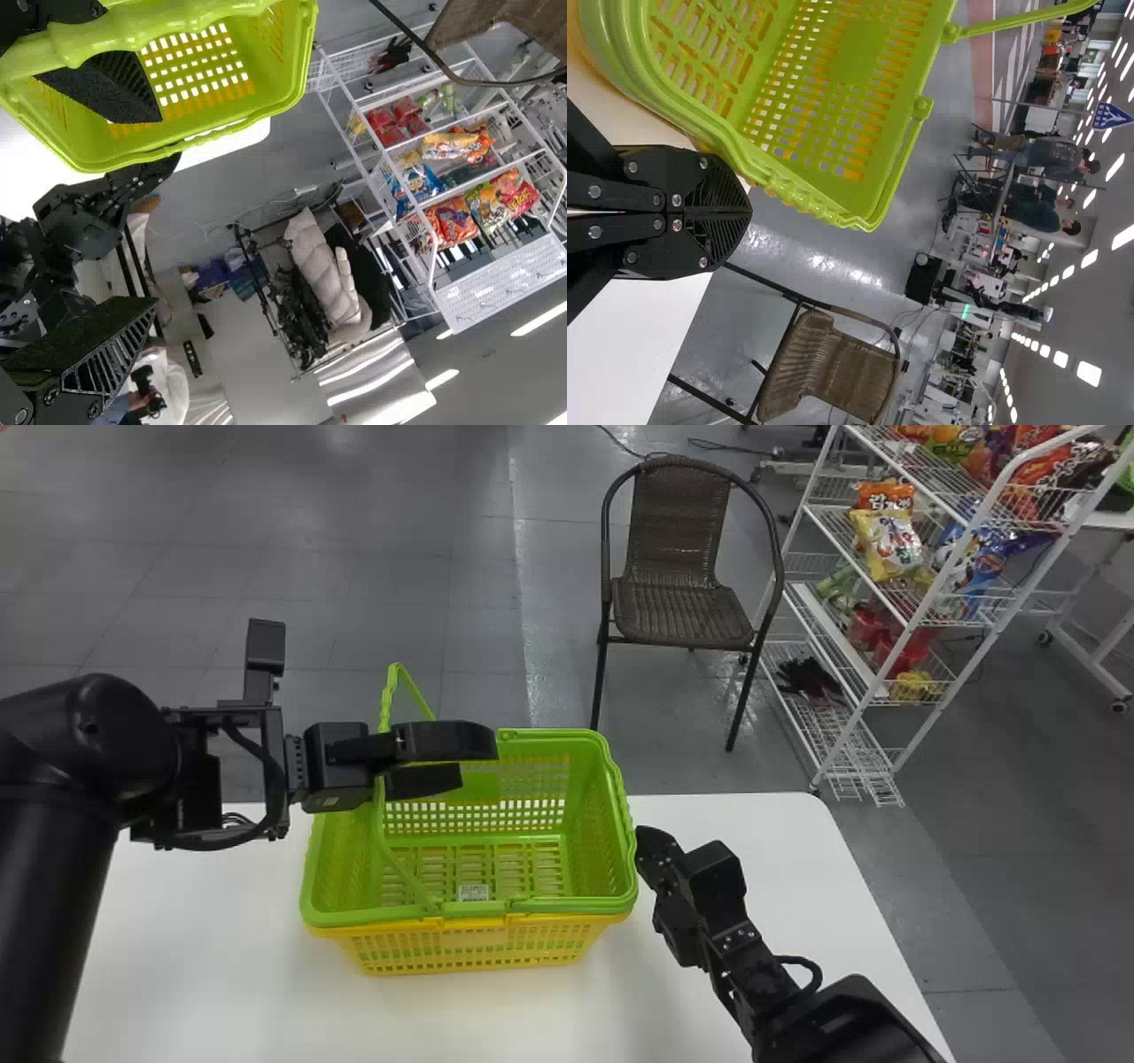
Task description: Grasp handle with right gripper to insert into left gripper then lift and swing left to center
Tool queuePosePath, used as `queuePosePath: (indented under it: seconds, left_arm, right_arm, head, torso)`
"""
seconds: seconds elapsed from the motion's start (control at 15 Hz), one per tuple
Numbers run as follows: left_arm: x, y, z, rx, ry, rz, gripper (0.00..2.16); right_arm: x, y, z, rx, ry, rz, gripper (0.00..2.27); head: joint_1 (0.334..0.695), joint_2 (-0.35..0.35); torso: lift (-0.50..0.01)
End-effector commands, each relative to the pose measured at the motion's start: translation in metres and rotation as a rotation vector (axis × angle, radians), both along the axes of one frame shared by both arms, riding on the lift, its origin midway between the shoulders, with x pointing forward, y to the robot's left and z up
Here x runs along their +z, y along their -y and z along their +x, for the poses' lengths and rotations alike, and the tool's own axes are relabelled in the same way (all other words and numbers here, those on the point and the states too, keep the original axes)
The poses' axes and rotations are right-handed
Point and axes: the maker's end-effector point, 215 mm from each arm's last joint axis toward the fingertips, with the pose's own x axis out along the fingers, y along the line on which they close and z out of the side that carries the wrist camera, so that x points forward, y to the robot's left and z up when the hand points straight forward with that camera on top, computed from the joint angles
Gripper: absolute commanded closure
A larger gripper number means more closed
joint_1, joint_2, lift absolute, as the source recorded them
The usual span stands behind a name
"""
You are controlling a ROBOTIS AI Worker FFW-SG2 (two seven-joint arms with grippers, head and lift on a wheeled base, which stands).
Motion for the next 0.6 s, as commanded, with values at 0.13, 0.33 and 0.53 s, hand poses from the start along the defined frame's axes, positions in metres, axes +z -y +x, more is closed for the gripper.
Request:
queuePosePath:
  seconds: [0.13,0.33,0.53]
  left_arm:
    - [-0.001,0.001,-0.002,-0.002,-0.001,-0.005,0.07]
    - [0.0,0.0,-0.004,-0.003,0.0,-0.009,0.07]
    - [0.001,0.001,-0.007,-0.008,-0.005,-0.015,0.07]
  right_arm:
    - [0.0,-0.006,0.0,0.005,0.0,0.008,2.24]
    - [0.005,-0.007,0.002,0.0,0.005,0.024,2.24]
    - [0.011,-0.008,0.003,-0.004,0.012,0.038,2.24]
  head:
    - [0.695,-0.138]
    - [0.695,-0.134]
    - [0.695,-0.133]
  torso:
    - [0.0]
    - [0.0]
    - [0.0]
